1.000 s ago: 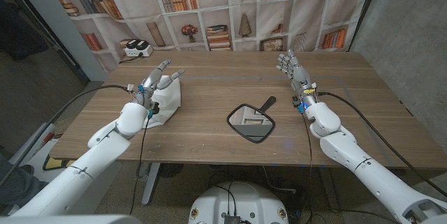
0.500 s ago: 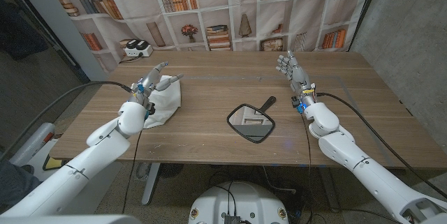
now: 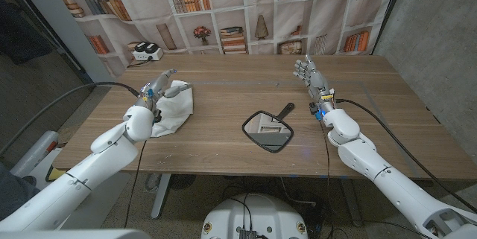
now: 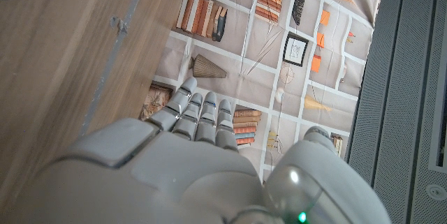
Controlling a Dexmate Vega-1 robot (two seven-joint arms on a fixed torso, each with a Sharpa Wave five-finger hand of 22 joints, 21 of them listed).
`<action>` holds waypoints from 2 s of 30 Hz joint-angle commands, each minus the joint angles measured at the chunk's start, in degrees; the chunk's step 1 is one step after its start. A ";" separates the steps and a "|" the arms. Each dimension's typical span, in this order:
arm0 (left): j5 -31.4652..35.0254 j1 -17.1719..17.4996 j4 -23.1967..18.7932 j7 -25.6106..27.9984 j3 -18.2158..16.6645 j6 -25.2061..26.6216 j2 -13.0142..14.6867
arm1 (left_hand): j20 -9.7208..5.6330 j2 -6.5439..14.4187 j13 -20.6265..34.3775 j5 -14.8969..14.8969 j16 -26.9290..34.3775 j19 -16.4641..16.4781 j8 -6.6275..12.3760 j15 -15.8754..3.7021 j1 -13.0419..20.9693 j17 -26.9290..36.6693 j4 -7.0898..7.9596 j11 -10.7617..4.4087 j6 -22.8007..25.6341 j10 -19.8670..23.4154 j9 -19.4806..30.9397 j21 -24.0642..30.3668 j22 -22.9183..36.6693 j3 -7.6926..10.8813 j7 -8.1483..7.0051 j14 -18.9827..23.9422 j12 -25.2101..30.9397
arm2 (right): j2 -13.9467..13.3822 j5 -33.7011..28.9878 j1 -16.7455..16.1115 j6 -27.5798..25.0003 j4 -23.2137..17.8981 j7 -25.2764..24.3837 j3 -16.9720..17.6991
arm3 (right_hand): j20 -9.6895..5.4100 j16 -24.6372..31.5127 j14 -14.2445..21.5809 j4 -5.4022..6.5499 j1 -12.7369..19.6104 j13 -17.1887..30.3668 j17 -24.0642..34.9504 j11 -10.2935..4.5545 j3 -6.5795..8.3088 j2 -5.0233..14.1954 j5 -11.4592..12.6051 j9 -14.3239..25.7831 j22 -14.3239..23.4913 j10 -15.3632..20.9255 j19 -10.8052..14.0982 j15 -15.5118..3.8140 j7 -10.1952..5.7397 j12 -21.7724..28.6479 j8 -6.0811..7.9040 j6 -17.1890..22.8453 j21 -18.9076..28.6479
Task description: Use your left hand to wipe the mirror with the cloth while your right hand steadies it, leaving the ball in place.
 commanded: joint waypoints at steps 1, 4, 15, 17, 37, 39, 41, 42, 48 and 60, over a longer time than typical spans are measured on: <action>3.36 0.19 -4.12 -5.51 0.79 8.59 3.05 | -2.84 -0.07 0.19 0.20 0.39 1.65 0.20 -1.75 2.03 0.10 -1.08 -0.37 1.33 1.52 0.13 -0.13 0.13 0.19 -0.15 1.39 0.36 | 0.44 0.18 0.30 -1.33 -0.12 -0.32 -0.50 | -1.30 -0.11 0.32 -0.32 0.42 0.11 0.14 0.12 0.19 0.31 -0.07 0.30 0.29 0.56 0.55 0.23 0.12 -0.08 0.25 0.46 -0.15; 4.41 0.28 -4.91 -6.44 1.27 9.97 3.74 | -2.73 -0.18 0.21 0.24 0.37 2.98 0.17 -1.72 4.14 0.09 -2.24 -0.37 1.99 2.52 0.14 0.01 0.13 0.63 -0.36 2.30 0.41 | 0.26 0.13 0.11 -1.74 -0.54 -0.59 -0.50 | -1.31 -0.13 0.33 -0.33 0.42 0.11 0.14 0.09 0.17 0.34 -0.09 0.31 0.30 0.62 0.58 0.26 0.15 -0.07 0.23 0.48 -0.25; 8.11 -2.83 -8.21 -16.34 5.60 19.80 7.68 | -1.87 -1.93 0.25 0.15 0.28 4.20 0.19 -2.00 7.11 0.06 -4.15 -0.78 3.32 3.58 0.16 -0.21 0.13 0.48 -0.77 3.69 0.21 | -0.17 -0.31 0.29 -2.30 -1.44 -0.74 -0.60 | -1.23 -0.18 0.36 -0.35 0.40 0.11 0.15 0.23 0.12 0.40 -0.16 0.31 0.31 0.74 0.66 0.38 0.09 -0.08 0.19 0.55 -0.51; 8.27 -3.73 -8.13 -17.96 6.48 20.79 8.05 | -1.78 -2.25 0.26 0.13 0.32 4.33 0.21 -2.15 7.37 0.07 -4.33 -0.90 3.58 3.78 0.16 -0.26 0.14 0.37 -0.76 4.04 0.20 | -0.11 -0.31 0.54 -2.13 -1.11 -0.40 -0.71 | -1.21 -0.19 0.35 -0.35 0.39 0.11 0.15 0.15 0.11 0.42 -0.18 0.32 0.31 0.74 0.67 0.32 0.07 -0.10 0.18 0.58 -0.57; 17.09 -12.28 -7.04 -25.00 18.29 29.52 9.31 | 0.67 -3.71 0.42 0.52 1.03 9.68 1.63 -3.21 8.94 0.40 -4.38 -3.79 13.13 11.78 0.21 0.01 0.32 -1.45 -2.67 10.81 0.90 | 0.37 0.36 0.76 -1.97 -0.11 -0.33 -0.55 | -1.05 -0.24 0.51 -0.41 0.39 0.12 0.15 0.18 0.01 0.52 -0.30 0.33 0.33 0.94 0.90 0.38 -0.01 -0.12 0.08 0.62 -1.03; 17.78 -12.89 -6.96 -25.44 19.17 29.89 9.34 | 0.90 -3.68 0.43 0.54 0.79 9.64 1.27 -2.98 9.19 0.41 -4.44 -3.82 12.52 11.43 0.21 -0.11 0.32 -1.46 -2.58 10.47 0.63 | 0.29 0.35 0.78 -2.01 -0.11 -0.24 -0.56 | -1.01 -0.24 0.51 -0.42 0.39 0.12 0.15 0.21 0.01 0.53 -0.31 0.33 0.33 0.92 0.93 0.40 0.02 -0.14 0.09 0.65 -1.06; 19.26 -13.88 -6.73 -26.12 20.74 30.68 9.38 | 1.03 -3.73 0.45 0.57 0.53 9.64 0.70 -2.83 9.60 0.41 -4.57 -3.77 11.51 10.96 0.23 -0.25 0.32 -1.51 -2.93 10.18 0.27 | 0.30 0.38 0.79 -2.01 -0.05 -0.20 -0.57 | -0.97 -0.24 0.57 -0.43 0.39 0.12 0.14 0.23 0.00 0.53 -0.32 0.33 0.33 0.97 0.94 0.42 -0.04 -0.12 0.09 0.68 -1.11; 19.80 -14.37 -6.66 -26.70 21.43 30.98 9.47 | 1.14 -3.74 0.45 0.59 0.40 9.61 0.46 -2.81 9.76 0.42 -4.60 -3.95 11.13 10.37 0.24 -0.34 0.33 -1.54 -2.85 10.01 -0.05 | 0.35 0.50 0.75 -2.13 -0.10 -0.29 -0.54 | -0.95 -0.24 0.57 -0.43 0.40 0.12 0.14 0.21 -0.01 0.54 -0.33 0.33 0.33 0.97 0.95 0.40 -0.05 -0.13 0.09 0.69 -1.13; 22.95 -16.46 -5.65 -28.42 24.90 32.28 9.26 | 1.30 -3.67 0.51 0.68 -0.09 9.55 -0.29 -2.75 10.59 0.46 -4.79 -3.71 9.93 9.79 0.29 -0.65 0.35 -1.59 -3.05 9.26 -0.54 | 0.50 0.69 0.74 -2.22 0.06 -0.29 -0.57 | -0.93 -0.25 0.64 -0.46 0.40 0.12 0.14 0.12 -0.04 0.56 -0.36 0.33 0.34 1.11 1.06 0.41 -0.09 -0.11 0.06 0.71 -1.27; 25.32 -18.47 -3.60 -30.56 27.77 33.26 8.35 | 1.76 -3.41 0.56 0.75 -0.54 8.63 -0.91 -2.71 11.23 0.53 -4.74 -3.51 9.02 8.69 0.35 -1.33 0.38 -1.71 -3.37 8.37 -1.19 | 0.70 0.44 1.08 -2.63 0.11 -0.51 -0.83 | -0.84 -0.25 0.83 -0.52 0.43 0.13 0.13 0.35 -0.09 0.62 -0.42 0.34 0.35 1.27 1.19 0.42 -0.07 -0.11 -0.01 0.66 -1.57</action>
